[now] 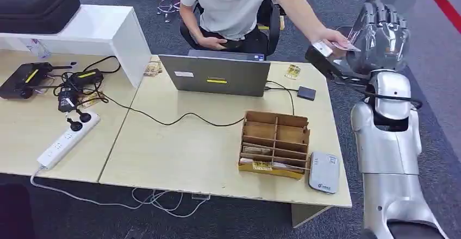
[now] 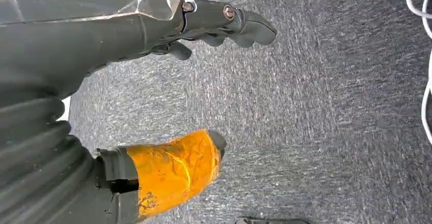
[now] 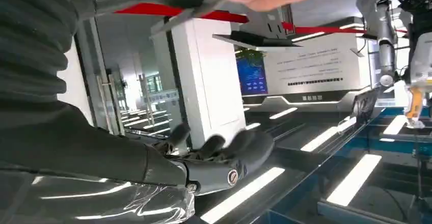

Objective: Pass the card to the sensor for recognition and then transmit it.

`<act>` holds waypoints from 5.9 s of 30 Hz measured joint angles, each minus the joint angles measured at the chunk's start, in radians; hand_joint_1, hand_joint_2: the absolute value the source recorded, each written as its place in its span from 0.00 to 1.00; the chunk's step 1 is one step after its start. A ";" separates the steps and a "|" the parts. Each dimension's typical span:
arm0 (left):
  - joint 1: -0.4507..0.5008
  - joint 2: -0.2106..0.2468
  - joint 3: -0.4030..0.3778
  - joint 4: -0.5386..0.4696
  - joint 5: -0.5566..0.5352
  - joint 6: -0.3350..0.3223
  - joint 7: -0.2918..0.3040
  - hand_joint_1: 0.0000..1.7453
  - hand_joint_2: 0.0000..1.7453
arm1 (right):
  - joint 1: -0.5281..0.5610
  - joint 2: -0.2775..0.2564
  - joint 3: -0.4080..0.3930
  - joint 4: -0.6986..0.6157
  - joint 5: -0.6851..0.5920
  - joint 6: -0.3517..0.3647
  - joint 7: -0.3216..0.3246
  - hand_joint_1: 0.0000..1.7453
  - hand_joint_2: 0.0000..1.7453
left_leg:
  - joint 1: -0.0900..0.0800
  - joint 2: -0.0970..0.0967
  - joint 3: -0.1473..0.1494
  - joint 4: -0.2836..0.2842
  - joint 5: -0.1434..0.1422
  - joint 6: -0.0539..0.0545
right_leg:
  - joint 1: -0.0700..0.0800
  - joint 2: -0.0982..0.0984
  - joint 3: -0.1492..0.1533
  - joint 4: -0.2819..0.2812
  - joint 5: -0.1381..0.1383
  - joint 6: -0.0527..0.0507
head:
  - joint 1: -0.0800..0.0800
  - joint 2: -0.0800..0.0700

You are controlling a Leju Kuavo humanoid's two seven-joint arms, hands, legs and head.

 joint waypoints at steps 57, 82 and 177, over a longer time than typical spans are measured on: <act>-0.001 -0.051 0.084 0.006 0.079 -0.003 0.037 0.00 1.00 | 0.633 -0.124 -0.070 -0.541 -0.128 -0.152 -0.150 1.00 1.00 | 0.000 0.000 0.000 0.000 -0.002 0.000 | 0.000 0.000 0.000 -0.002 -0.001 0.001 | 0.000 0.000; -0.002 -0.064 0.084 0.007 0.051 -0.006 0.051 0.00 1.00 | 0.786 0.025 -0.099 -0.270 -0.103 -0.195 -0.195 1.00 1.00 | 0.000 0.000 0.000 -0.001 -0.002 0.000 | 0.000 0.000 0.000 -0.002 -0.001 0.000 | 0.000 0.000; -0.008 -0.045 0.084 0.007 0.041 -0.065 0.030 0.00 1.00 | -0.203 0.131 0.100 0.393 -0.013 -0.008 0.188 0.00 1.00 | 0.000 -0.001 -0.003 0.000 0.001 -0.001 | 0.000 -0.001 -0.002 0.001 0.000 0.000 | 0.000 0.000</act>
